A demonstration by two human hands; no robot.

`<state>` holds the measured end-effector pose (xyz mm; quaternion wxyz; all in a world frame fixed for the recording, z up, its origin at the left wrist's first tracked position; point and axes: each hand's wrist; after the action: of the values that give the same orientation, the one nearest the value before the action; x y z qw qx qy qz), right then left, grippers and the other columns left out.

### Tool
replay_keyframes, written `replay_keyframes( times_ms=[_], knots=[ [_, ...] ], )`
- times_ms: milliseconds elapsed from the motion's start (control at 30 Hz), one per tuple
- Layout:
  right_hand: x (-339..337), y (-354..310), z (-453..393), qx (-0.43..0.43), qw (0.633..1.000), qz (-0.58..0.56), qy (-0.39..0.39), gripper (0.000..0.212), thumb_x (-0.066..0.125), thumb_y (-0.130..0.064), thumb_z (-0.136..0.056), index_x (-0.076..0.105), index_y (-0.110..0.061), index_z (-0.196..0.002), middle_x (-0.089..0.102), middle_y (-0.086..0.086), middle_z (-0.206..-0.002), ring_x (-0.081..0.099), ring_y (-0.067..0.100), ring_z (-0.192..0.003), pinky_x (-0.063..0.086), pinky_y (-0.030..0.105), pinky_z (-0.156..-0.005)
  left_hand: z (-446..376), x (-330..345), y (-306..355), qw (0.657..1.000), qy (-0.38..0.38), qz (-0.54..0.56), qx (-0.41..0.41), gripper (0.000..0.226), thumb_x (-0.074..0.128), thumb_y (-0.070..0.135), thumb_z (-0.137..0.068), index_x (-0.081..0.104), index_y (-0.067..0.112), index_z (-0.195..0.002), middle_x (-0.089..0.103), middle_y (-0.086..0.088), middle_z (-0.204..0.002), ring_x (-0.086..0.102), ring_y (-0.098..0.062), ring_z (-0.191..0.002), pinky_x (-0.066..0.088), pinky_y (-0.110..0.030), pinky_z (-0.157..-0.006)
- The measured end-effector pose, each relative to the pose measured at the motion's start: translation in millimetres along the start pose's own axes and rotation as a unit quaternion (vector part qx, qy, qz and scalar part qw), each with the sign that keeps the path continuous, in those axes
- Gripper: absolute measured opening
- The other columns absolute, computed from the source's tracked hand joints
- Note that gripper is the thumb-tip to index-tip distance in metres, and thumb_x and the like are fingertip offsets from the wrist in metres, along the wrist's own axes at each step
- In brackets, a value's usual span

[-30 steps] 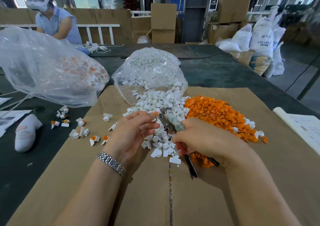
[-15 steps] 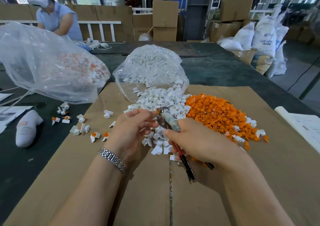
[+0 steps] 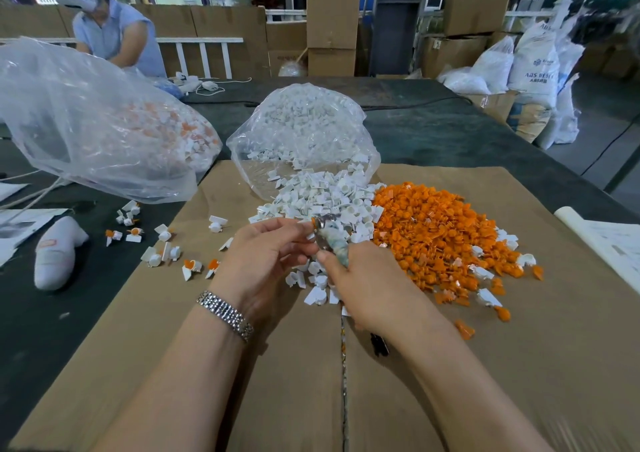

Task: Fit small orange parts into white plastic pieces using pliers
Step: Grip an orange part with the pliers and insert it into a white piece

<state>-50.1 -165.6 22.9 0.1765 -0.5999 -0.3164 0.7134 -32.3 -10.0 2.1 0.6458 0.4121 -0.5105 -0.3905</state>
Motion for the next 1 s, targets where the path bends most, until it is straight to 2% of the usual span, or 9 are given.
replay_keyframes(
  times_ms=[100,200,333,433,533,633,733,900,1000],
  knots=[
    [-11.9,-3.0,4.1,0.031,0.990,-0.122,-0.060,0.047,0.047,-0.048,-0.103,0.058,-0.004,-0.095,0.069,0.017,-0.073,0.070,0.031,-0.058,0.063,0.049,-0.072,0.4,0.5,1.3,1.000,-0.016,0.005,-0.007,0.006,0.077,0.008,-0.085,0.078,0.006,-0.079,0.071,-0.011,-0.074,0.070,-0.018,-0.064,0.056,-0.020,-0.055],
    [-31.5,-1.7,7.4,0.060,0.980,-0.170,-0.084,0.046,0.048,-0.051,-0.102,0.059,-0.006,-0.104,0.069,0.010,-0.076,0.069,0.018,-0.056,0.061,0.038,-0.063,-0.3,0.0,3.5,0.999,-0.011,0.029,0.006,0.007,0.073,0.009,-0.089,0.071,0.003,-0.085,0.069,-0.011,-0.072,0.071,-0.019,-0.064,0.056,-0.021,-0.055],
    [-53.9,13.0,0.2,0.068,0.997,-0.024,0.033,0.045,0.044,-0.055,-0.100,0.059,-0.013,-0.091,0.062,0.001,-0.075,0.059,0.016,-0.063,0.048,0.039,-0.056,2.8,-0.9,2.8,0.999,0.003,0.029,0.019,0.009,0.067,0.008,-0.096,0.066,0.000,-0.090,0.067,-0.012,-0.072,0.068,-0.021,-0.065,0.056,-0.022,-0.056],
    [-62.9,31.3,-15.7,0.114,0.982,0.091,0.117,0.035,0.047,-0.048,-0.098,0.055,-0.016,-0.109,0.061,0.006,-0.098,0.060,0.024,-0.085,0.047,0.039,-0.069,4.9,-3.4,4.0,0.996,0.049,-0.063,0.045,0.018,0.068,0.015,-0.097,0.067,-0.001,-0.091,0.067,-0.008,-0.070,0.068,-0.016,-0.063,0.053,-0.019,-0.052],
    [-59.8,48.7,-26.6,0.172,0.952,0.189,0.168,0.042,0.055,-0.042,-0.095,0.054,-0.010,-0.122,0.056,0.015,-0.122,0.055,0.036,-0.114,0.043,0.051,-0.099,1.3,-17.4,9.0,0.938,0.199,-0.257,0.121,0.013,0.071,0.022,-0.094,0.069,0.010,-0.089,0.072,-0.004,-0.075,0.065,-0.001,-0.053,0.049,-0.013,-0.045],
    [-51.1,61.5,-29.2,0.189,0.930,0.247,0.193,0.053,0.061,-0.047,-0.093,0.053,-0.009,-0.129,0.053,0.017,-0.130,0.050,0.037,-0.124,0.037,0.053,-0.103,-3.6,-38.6,15.6,0.856,0.366,-0.326,0.164,0.010,0.069,0.022,-0.095,0.063,0.020,-0.087,0.069,0.000,-0.085,0.067,-0.010,-0.068,0.055,-0.029,-0.056],
    [-45.5,68.7,-30.6,0.189,0.926,0.266,0.191,0.062,0.061,-0.056,-0.092,0.052,-0.010,-0.133,0.052,0.017,-0.132,0.050,0.036,-0.126,0.037,0.052,-0.104,-8.5,-49.9,18.0,0.792,0.436,-0.383,0.189,0.004,0.061,0.016,-0.096,0.061,0.020,-0.096,0.065,-0.005,-0.105,0.056,-0.020,-0.084,0.042,-0.036,-0.073],
    [-42.6,70.2,-34.4,0.185,0.922,0.277,0.198,0.065,0.059,-0.060,-0.092,0.051,-0.012,-0.135,0.051,0.018,-0.135,0.046,0.037,-0.128,0.037,0.052,-0.102,-8.7,-34.7,6.3,0.778,0.292,-0.495,0.254,0.008,0.067,0.013,-0.093,0.064,0.021,-0.091,0.063,-0.002,-0.102,0.060,-0.020,-0.085,0.049,-0.036,-0.076],
    [-38.5,72.0,-34.3,0.182,0.925,0.262,0.206,0.066,0.058,-0.061,-0.092,0.050,-0.012,-0.136,0.048,0.018,-0.136,0.043,0.037,-0.129,0.038,0.053,-0.102,-10.6,-27.9,-1.9,0.773,0.178,-0.579,0.188,0.022,0.065,0.016,-0.094,0.070,0.021,-0.115,0.062,0.000,-0.114,0.060,-0.014,-0.086,0.050,-0.031,-0.076]
  ],
)
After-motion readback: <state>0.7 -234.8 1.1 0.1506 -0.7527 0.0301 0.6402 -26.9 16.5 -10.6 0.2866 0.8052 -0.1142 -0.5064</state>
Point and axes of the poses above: each hand's wrist, its own z-axis away from the middle knuckle, its own x-axis out of the palm, y = z × x
